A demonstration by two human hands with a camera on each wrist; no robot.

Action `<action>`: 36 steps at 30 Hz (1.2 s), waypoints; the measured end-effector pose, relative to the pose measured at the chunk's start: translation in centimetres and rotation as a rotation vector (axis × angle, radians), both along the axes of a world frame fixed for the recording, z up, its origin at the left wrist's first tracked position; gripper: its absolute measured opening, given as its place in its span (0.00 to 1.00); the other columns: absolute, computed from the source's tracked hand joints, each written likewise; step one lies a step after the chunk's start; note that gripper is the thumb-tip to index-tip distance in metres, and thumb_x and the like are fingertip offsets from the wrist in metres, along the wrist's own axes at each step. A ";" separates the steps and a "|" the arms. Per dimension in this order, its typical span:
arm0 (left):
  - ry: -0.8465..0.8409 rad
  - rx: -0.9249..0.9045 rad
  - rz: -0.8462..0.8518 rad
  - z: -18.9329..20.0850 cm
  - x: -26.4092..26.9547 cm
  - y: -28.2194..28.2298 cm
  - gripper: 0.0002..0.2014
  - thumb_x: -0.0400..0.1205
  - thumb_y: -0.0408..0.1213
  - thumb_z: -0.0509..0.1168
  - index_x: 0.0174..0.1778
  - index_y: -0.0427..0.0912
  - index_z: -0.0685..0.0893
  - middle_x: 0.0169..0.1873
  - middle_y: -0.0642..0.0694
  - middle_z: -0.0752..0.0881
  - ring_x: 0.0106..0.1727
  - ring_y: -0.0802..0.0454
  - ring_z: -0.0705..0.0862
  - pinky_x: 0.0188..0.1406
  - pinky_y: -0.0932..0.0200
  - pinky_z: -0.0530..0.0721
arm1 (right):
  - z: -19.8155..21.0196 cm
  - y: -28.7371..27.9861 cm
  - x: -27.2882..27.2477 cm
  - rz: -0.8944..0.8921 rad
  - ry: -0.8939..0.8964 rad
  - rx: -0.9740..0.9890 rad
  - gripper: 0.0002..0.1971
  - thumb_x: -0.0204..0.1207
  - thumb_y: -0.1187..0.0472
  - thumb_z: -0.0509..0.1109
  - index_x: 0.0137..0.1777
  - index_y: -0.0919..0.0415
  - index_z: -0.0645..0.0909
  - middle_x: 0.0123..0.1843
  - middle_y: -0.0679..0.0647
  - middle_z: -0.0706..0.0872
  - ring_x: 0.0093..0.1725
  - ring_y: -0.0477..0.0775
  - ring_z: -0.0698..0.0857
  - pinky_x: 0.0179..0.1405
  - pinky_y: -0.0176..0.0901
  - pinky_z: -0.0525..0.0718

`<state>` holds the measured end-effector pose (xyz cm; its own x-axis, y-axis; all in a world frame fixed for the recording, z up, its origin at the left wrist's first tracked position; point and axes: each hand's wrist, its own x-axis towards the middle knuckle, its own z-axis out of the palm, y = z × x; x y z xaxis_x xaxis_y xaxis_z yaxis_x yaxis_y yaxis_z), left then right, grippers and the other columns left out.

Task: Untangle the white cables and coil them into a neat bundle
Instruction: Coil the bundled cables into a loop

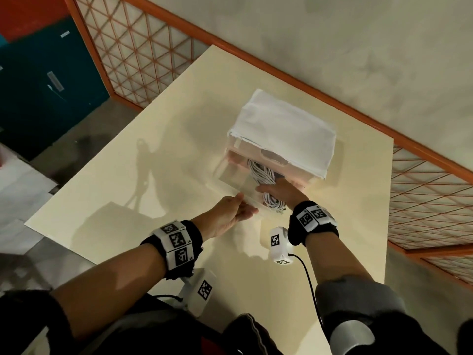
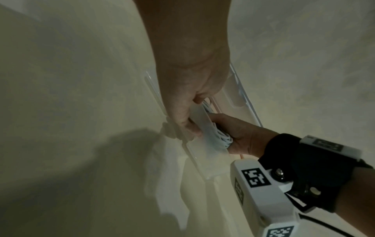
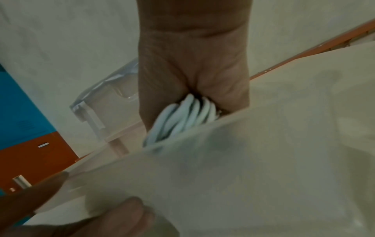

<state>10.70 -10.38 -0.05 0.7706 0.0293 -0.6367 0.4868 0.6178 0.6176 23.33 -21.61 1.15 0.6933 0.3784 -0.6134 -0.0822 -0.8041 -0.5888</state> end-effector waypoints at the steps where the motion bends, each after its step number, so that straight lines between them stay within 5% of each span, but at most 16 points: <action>1: 0.007 0.007 -0.002 0.0 0.0 0.0 0.23 0.89 0.41 0.46 0.41 0.29 0.80 0.41 0.36 0.85 0.44 0.50 0.84 0.41 0.68 0.86 | -0.1 0.0 -0.1 -0.049 -0.006 0.021 0.23 0.71 0.55 0.74 0.65 0.59 0.78 0.62 0.61 0.86 0.59 0.61 0.84 0.65 0.54 0.81; 6: 0.025 0.032 -0.005 0.0 0.2 -0.2 0.24 0.89 0.41 0.46 0.41 0.29 0.81 0.40 0.36 0.86 0.43 0.51 0.85 0.41 0.68 0.86 | -0.4 0.9 -0.3 -0.082 -0.140 -0.091 0.24 0.73 0.54 0.73 0.66 0.66 0.78 0.60 0.62 0.85 0.51 0.57 0.82 0.47 0.41 0.77; 11: 0.030 0.061 -0.030 -0.2 0.1 -0.2 0.24 0.89 0.42 0.46 0.41 0.30 0.81 0.45 0.34 0.87 0.40 0.54 0.87 0.45 0.66 0.86 | -1.5 1.0 -0.6 -0.042 -0.243 -0.233 0.40 0.74 0.44 0.69 0.78 0.69 0.61 0.77 0.69 0.68 0.76 0.69 0.69 0.74 0.53 0.70; 16: 0.030 0.097 -0.043 0.0 0.2 -0.3 0.24 0.89 0.41 0.45 0.42 0.30 0.81 0.55 0.28 0.84 0.42 0.52 0.86 0.49 0.62 0.85 | -1.5 1.0 -0.3 0.002 -0.238 -0.414 0.49 0.73 0.29 0.59 0.81 0.68 0.54 0.81 0.67 0.62 0.80 0.68 0.62 0.80 0.59 0.62; 21: 0.015 0.090 -0.033 0.0 0.2 -0.3 0.23 0.89 0.41 0.46 0.40 0.32 0.80 0.44 0.35 0.87 0.44 0.51 0.86 0.51 0.62 0.84 | -1.3 1.2 -1.5 0.012 -0.319 -0.463 0.54 0.71 0.28 0.59 0.83 0.63 0.40 0.85 0.66 0.44 0.84 0.65 0.45 0.82 0.58 0.43; 28: 0.022 0.065 -0.002 -0.4 0.3 -0.3 0.19 0.88 0.40 0.47 0.44 0.32 0.79 0.42 0.38 0.87 0.44 0.53 0.87 0.49 0.65 0.85 | -1.4 1.2 -1.9 0.085 -0.415 -0.516 0.51 0.71 0.25 0.53 0.83 0.62 0.50 0.84 0.66 0.52 0.83 0.67 0.51 0.81 0.59 0.52; 32: 0.015 0.051 0.008 -0.2 0.4 0.1 0.21 0.88 0.40 0.48 0.46 0.29 0.80 0.42 0.37 0.87 0.36 0.58 0.89 0.46 0.66 0.86 | -0.7 0.9 -2.2 0.007 -0.385 -0.433 0.52 0.70 0.25 0.56 0.83 0.62 0.48 0.85 0.65 0.49 0.84 0.67 0.50 0.82 0.60 0.55; 36: 0.020 0.034 0.017 0.0 1.0 0.1 0.21 0.88 0.41 0.48 0.48 0.28 0.79 0.42 0.36 0.87 0.34 0.58 0.89 0.43 0.67 0.87 | 0.6 0.0 -2.9 -0.074 -0.375 -0.300 0.52 0.70 0.28 0.61 0.81 0.68 0.54 0.81 0.68 0.59 0.81 0.68 0.59 0.78 0.59 0.62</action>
<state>11.71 -10.26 -0.07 0.7568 0.0641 -0.6505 0.4891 0.6046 0.6286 20.47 -21.62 1.76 0.9058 0.1646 -0.3905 0.0283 -0.9429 -0.3318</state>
